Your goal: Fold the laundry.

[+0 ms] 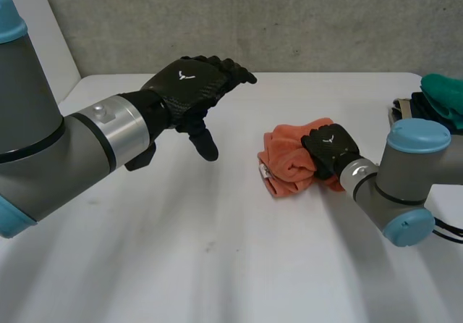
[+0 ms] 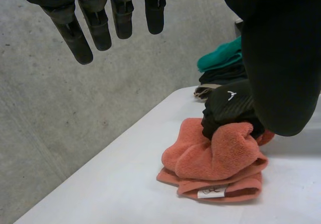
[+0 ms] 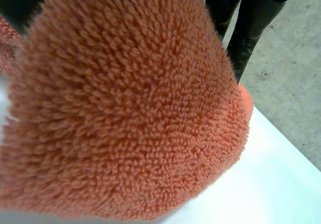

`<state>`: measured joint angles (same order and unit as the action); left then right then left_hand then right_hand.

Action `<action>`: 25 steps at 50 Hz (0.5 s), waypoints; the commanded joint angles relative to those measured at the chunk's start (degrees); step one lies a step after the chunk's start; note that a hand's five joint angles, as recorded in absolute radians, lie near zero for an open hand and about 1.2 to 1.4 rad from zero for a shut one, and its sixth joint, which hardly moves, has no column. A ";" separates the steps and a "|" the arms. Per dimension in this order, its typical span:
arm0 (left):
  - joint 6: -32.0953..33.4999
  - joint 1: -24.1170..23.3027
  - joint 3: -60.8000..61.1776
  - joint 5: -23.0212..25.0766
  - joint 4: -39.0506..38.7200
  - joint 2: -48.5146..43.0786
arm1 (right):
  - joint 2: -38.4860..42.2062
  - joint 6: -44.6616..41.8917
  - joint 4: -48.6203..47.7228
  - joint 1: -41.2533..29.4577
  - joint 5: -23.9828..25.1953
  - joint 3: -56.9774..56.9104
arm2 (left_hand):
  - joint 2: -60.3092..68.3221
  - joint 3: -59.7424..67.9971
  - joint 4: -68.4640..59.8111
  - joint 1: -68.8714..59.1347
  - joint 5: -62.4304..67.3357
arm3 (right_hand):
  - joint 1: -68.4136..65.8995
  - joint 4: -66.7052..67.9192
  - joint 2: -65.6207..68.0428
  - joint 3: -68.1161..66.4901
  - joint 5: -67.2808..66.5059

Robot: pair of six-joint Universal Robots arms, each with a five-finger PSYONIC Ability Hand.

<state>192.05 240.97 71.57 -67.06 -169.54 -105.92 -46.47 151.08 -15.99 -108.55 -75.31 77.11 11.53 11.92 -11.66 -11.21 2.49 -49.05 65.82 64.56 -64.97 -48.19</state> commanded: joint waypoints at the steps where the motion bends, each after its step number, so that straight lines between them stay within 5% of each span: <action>1: -0.10 0.03 0.06 0.00 0.00 0.10 | 0.86 0.18 -0.18 0.53 0.25 -2.58 | 1.71 1.32 -1.59 -2.03 0.75 | -30.95 14.18 15.44 -15.03 -21.81; 8: -0.10 -0.06 0.06 -0.09 0.00 0.18 | -3.88 -0.70 -1.58 4.65 2.44 -2.57 | 1.71 1.32 -1.59 -2.03 0.75 | -30.95 14.18 15.44 -15.03 -21.81; 17: -0.19 -0.06 0.15 -0.09 0.00 0.18 | -9.78 1.32 -14.41 12.91 13.69 -8.28 | 1.71 1.32 -1.59 -2.03 0.75 | -30.95 14.18 15.44 -15.03 -21.81; 25: -0.19 -0.06 0.41 -0.09 0.00 0.27 | -10.66 15.28 -19.33 23.55 15.72 -17.07 | 1.71 1.32 -1.59 -2.03 0.75 | -30.95 14.18 15.44 -15.03 -21.81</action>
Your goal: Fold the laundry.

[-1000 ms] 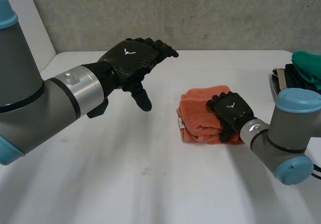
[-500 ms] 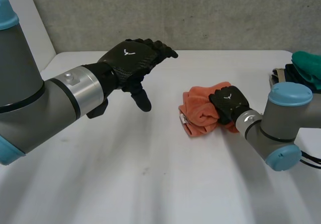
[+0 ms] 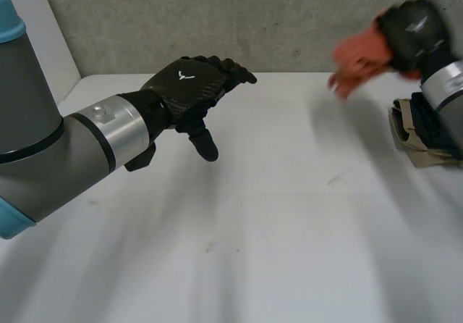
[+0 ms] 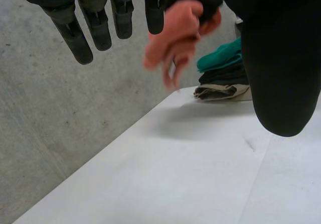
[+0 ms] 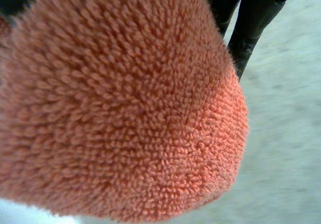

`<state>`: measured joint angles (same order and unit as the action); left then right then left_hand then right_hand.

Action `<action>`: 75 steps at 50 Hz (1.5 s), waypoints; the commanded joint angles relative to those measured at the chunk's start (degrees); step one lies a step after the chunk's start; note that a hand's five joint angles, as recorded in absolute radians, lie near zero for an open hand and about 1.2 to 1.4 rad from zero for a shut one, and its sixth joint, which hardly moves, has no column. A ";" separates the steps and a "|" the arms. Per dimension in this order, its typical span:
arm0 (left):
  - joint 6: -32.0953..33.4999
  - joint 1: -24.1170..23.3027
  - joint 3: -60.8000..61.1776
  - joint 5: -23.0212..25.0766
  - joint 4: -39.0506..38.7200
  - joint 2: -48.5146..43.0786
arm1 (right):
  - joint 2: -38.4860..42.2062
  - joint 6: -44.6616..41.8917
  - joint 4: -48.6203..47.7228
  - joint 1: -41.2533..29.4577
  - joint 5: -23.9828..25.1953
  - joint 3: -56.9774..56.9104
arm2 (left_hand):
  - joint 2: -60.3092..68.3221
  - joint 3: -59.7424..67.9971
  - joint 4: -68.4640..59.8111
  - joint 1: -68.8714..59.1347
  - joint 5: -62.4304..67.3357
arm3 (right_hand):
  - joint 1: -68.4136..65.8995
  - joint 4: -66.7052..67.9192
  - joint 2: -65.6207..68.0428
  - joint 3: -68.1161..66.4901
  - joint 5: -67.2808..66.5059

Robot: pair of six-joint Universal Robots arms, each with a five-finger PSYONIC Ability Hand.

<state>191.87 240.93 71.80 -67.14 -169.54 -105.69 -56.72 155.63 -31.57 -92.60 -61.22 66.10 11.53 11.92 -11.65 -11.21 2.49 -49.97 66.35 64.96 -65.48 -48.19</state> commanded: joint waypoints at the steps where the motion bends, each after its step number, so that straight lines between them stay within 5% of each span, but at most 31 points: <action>1: 0.00 0.07 0.18 0.00 0.00 0.05 | -0.40 14.31 -5.85 10.22 3.02 -6.94 | 1.72 1.32 -1.60 -2.03 0.75 | -30.03 13.65 15.04 -14.52 -21.81; 13: -0.09 -0.20 0.27 0.00 0.00 -0.04 | 6.79 30.78 -18.61 23.42 12.69 -6.07 | 1.72 1.32 -1.60 -2.03 0.75 | -30.03 13.65 15.04 -14.52 -21.81; 24: -0.26 -0.64 0.62 -0.09 -0.09 0.05 | 16.81 28.77 -19.84 28.78 22.80 -0.98 | 1.72 1.32 -1.60 -2.03 0.75 | -30.03 13.65 15.04 -14.52 -21.81; 31: -0.26 -1.60 0.71 -0.18 -0.09 0.31 | 16.65 28.50 -19.14 30.98 24.75 1.05 | 1.72 1.32 -1.60 -2.03 0.75 | -30.03 13.65 15.04 -14.52 -21.81; 36: -0.26 -1.69 1.06 -0.18 -0.09 0.49 | 13.50 28.33 -17.04 31.77 24.14 2.46 | 1.72 1.32 -1.60 -2.03 0.75 | 39.97 -56.35 -54.96 55.48 48.19; 46: -0.26 -1.69 1.06 -0.09 -0.09 0.58 | 5.05 26.57 -2.19 36.61 24.04 2.28 | 1.72 1.32 -1.60 -2.03 0.75 | 39.97 -56.35 -54.96 55.48 48.19; 54: -0.26 -1.52 0.97 0.00 -0.09 1.10 | -2.60 9.37 15.21 40.56 23.78 5.27 | 1.72 1.32 -1.60 -2.03 0.75 | 39.97 -56.35 -54.96 55.48 48.19; 58: -0.26 -1.34 0.97 0.00 -0.09 1.37 | -4.88 -6.36 23.74 41.62 19.31 5.80 | 1.72 1.32 -1.60 -2.03 0.75 | 39.97 -56.35 -54.96 55.48 48.19; 65: -0.26 -1.25 0.88 -0.09 -0.18 2.24 | -7.70 -27.65 27.36 40.74 -9.50 0.45 | 1.38 0.99 -1.26 -1.70 0.41 | 39.97 -56.35 -54.96 55.48 48.19; 67: -0.26 -1.08 0.88 -0.09 -0.18 2.86 | -7.79 -26.62 25.52 37.17 -14.69 -1.83 | 1.21 0.82 -1.09 -1.53 0.24 | 39.97 -56.35 -54.96 55.48 48.19; 75: -0.35 -0.73 0.71 -0.71 -1.05 4.35 | -16.21 -6.24 17.34 21.07 -15.86 1.04 | 0.37 -0.02 -0.25 -0.69 -0.60 | 39.97 -56.35 -54.96 55.48 48.19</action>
<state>191.57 239.91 72.65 -67.33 -169.82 -102.63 -65.70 131.80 -7.21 -58.44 -74.94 64.74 11.50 11.92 -11.57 -11.14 2.49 -11.61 13.23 12.59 -12.14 -3.52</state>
